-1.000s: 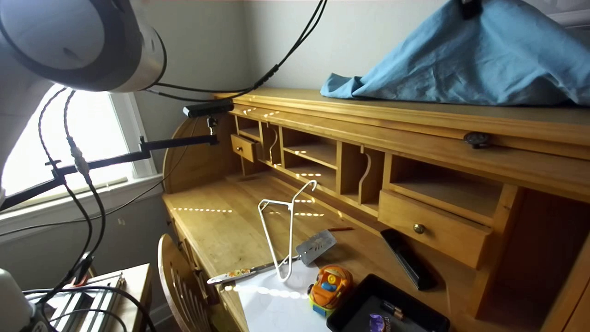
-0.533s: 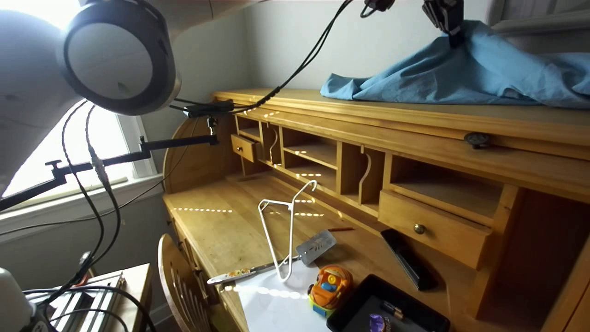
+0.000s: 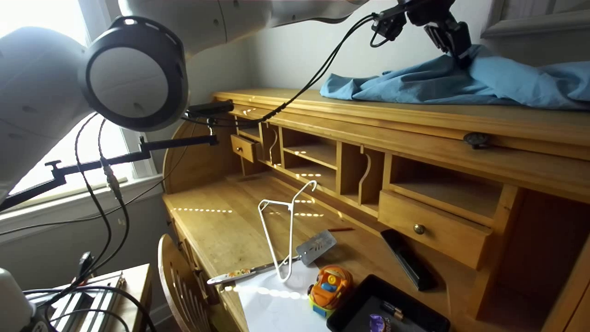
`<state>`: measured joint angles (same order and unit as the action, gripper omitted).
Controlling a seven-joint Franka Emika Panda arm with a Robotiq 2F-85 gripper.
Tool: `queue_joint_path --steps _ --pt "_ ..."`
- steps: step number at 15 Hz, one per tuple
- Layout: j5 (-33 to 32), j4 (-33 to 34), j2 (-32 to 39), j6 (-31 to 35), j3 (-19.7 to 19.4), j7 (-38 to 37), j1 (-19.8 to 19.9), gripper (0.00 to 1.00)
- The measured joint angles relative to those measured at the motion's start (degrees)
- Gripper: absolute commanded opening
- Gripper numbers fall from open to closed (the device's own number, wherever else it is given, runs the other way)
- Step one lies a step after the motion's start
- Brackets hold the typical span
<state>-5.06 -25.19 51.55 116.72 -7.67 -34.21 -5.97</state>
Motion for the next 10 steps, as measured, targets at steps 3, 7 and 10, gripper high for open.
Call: queue_joint_path --steps 3,7,10 --pt "-1.27 0.54 -1.78 1.13 -1.89 -0.38 0.06 0.90" --pt "-3.76 0.77 -5.41 0.84 -5.46 -4.81 0.64 1.00" --pt "-5.55 0.77 -7.10 -2.01 -7.67 -9.02 1.38 1.00"
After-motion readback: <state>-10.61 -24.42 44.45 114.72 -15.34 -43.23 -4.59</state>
